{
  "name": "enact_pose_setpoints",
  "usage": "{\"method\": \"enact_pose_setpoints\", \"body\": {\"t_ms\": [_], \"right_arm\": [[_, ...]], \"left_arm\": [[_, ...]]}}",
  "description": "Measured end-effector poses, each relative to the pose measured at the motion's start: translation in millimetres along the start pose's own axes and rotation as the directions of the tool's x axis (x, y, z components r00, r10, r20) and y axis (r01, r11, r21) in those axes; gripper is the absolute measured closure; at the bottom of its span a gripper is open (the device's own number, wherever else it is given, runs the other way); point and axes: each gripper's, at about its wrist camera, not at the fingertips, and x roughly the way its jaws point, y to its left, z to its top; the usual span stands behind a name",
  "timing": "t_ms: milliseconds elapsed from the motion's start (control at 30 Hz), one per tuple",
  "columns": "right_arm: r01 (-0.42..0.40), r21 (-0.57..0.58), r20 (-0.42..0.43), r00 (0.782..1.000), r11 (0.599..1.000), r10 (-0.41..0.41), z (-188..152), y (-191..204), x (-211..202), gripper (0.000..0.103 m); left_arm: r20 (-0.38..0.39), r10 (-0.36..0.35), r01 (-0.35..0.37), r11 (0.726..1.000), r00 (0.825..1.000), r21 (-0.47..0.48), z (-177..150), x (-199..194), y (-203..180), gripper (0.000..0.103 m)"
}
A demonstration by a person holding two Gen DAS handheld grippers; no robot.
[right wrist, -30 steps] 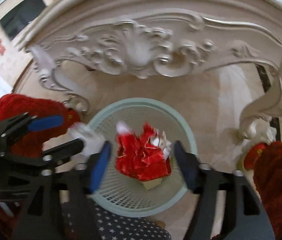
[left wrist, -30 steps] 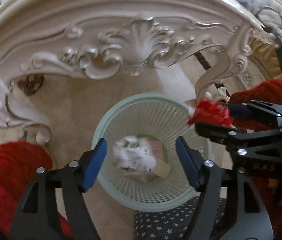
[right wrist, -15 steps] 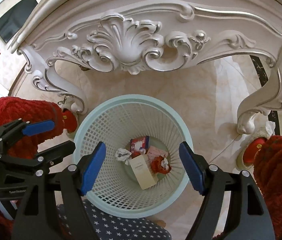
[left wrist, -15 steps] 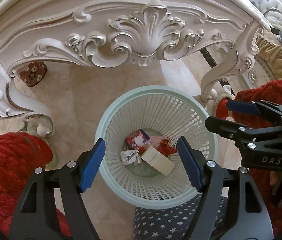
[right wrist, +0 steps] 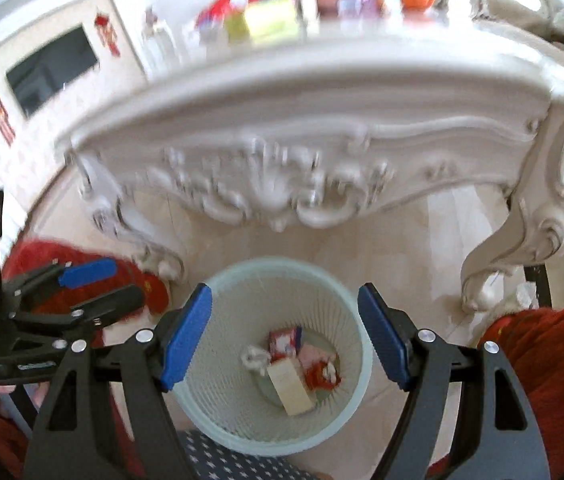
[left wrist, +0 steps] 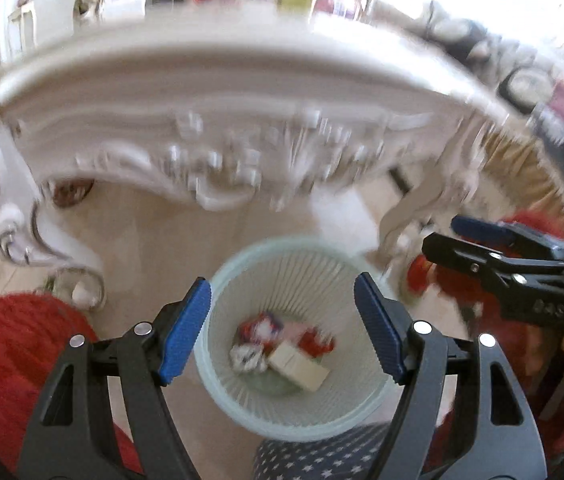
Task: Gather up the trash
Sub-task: 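Grasp the red barcode box with the left tool while the right tool grasps the cream KIMTRUE box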
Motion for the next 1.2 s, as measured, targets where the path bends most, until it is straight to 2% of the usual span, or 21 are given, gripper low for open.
{"method": "enact_pose_setpoints", "body": {"t_ms": [100,167,267,367,433,633,767,833,1000,1200], "right_arm": [[-0.006,0.016,0.072,0.997,1.000,0.005,26,-5,-17,0.031],[-0.006,0.015,0.141,0.990,1.000,0.004,54,-8,-28,0.031],[0.014,-0.021,0.222,0.975,1.000,-0.009,99,-6,-34,0.031],[0.009,-0.047,0.255,0.967,0.999,0.003,143,-6,-27,0.031],[0.011,-0.063,0.254,0.967,0.998,0.006,176,-4,-14,0.031],[0.035,-0.119,0.214,0.977,0.992,-0.009,248,4,37,0.031],[0.076,-0.163,0.170,0.984,0.984,-0.048,280,8,76,0.031],[0.102,-0.184,0.158,0.985,0.978,-0.073,289,9,89,0.031],[0.156,-0.252,0.105,0.985,0.955,-0.133,301,12,111,0.031],[0.160,-0.275,0.041,0.987,0.948,-0.155,307,13,130,0.032]], "left_arm": [[0.127,0.001,-0.006,0.999,0.992,0.043,32,-30,2,0.030],[0.210,0.020,-0.044,0.993,0.977,0.107,62,-47,4,0.030],[0.309,0.086,-0.149,0.971,0.947,0.187,112,-56,11,0.030],[0.362,0.149,-0.248,0.938,0.920,0.244,163,-46,21,0.030],[0.356,0.177,-0.281,0.922,0.917,0.266,197,-30,29,0.030],[0.320,0.215,-0.326,0.878,0.923,0.351,265,17,48,0.030],[0.310,0.207,-0.314,0.881,0.928,0.353,302,42,61,0.030],[0.296,0.206,-0.306,0.886,0.933,0.348,318,55,68,0.030],[0.266,0.197,-0.288,0.884,0.944,0.368,337,77,75,0.030],[0.233,0.167,-0.253,0.877,0.958,0.408,345,95,72,0.030]]}}
